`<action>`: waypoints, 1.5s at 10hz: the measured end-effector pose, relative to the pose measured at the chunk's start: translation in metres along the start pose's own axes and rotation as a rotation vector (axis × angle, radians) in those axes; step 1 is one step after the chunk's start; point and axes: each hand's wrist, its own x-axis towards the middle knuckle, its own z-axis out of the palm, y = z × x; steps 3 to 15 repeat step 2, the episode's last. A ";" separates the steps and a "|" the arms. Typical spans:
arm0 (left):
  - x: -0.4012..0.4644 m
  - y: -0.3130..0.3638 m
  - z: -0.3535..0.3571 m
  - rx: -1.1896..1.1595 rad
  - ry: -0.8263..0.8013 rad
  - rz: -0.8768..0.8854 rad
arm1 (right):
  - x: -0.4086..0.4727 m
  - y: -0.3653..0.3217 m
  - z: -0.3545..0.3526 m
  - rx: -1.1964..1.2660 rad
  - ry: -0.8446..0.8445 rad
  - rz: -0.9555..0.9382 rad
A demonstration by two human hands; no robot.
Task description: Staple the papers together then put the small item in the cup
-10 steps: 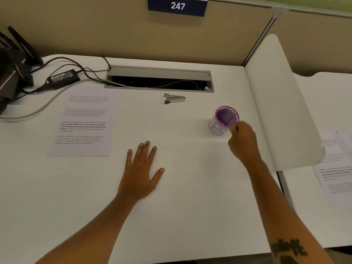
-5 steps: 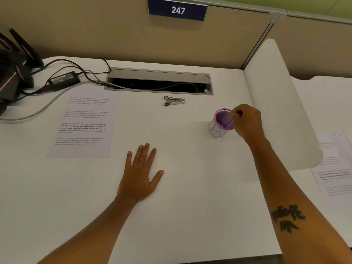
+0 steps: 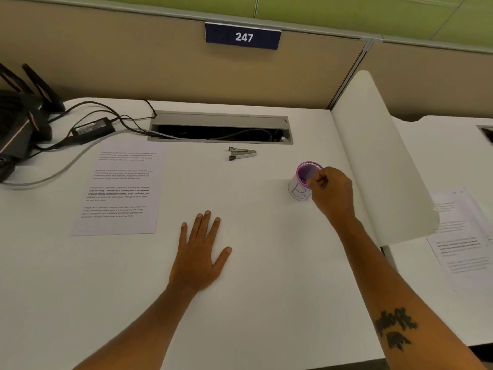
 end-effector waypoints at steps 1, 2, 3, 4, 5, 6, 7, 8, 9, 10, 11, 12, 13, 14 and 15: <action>0.002 -0.002 -0.008 -0.021 -0.004 0.014 | -0.024 -0.016 0.002 0.059 0.000 -0.048; -0.003 -0.005 -0.002 -0.036 -0.010 0.048 | -0.057 -0.023 0.015 0.101 -0.052 -0.147; -0.003 -0.005 -0.002 -0.036 -0.010 0.048 | -0.057 -0.023 0.015 0.101 -0.052 -0.147; -0.003 -0.005 -0.002 -0.036 -0.010 0.048 | -0.057 -0.023 0.015 0.101 -0.052 -0.147; -0.003 -0.005 -0.002 -0.036 -0.010 0.048 | -0.057 -0.023 0.015 0.101 -0.052 -0.147; -0.003 -0.005 -0.002 -0.036 -0.010 0.048 | -0.057 -0.023 0.015 0.101 -0.052 -0.147; -0.003 -0.005 -0.002 -0.036 -0.010 0.048 | -0.057 -0.023 0.015 0.101 -0.052 -0.147; -0.003 -0.005 -0.002 -0.036 -0.010 0.048 | -0.057 -0.023 0.015 0.101 -0.052 -0.147; -0.003 -0.005 -0.002 -0.036 -0.010 0.048 | -0.057 -0.023 0.015 0.101 -0.052 -0.147; -0.003 -0.005 -0.002 -0.036 -0.010 0.048 | -0.057 -0.023 0.015 0.101 -0.052 -0.147; -0.003 -0.005 -0.002 -0.036 -0.010 0.048 | -0.057 -0.023 0.015 0.101 -0.052 -0.147; -0.003 -0.005 -0.002 -0.036 -0.010 0.048 | -0.057 -0.023 0.015 0.101 -0.052 -0.147; -0.003 -0.005 -0.002 -0.036 -0.010 0.048 | -0.057 -0.023 0.015 0.101 -0.052 -0.147; -0.003 -0.005 -0.002 -0.036 -0.010 0.048 | -0.057 -0.023 0.015 0.101 -0.052 -0.147; -0.003 -0.005 -0.002 -0.036 -0.010 0.048 | -0.057 -0.023 0.015 0.101 -0.052 -0.147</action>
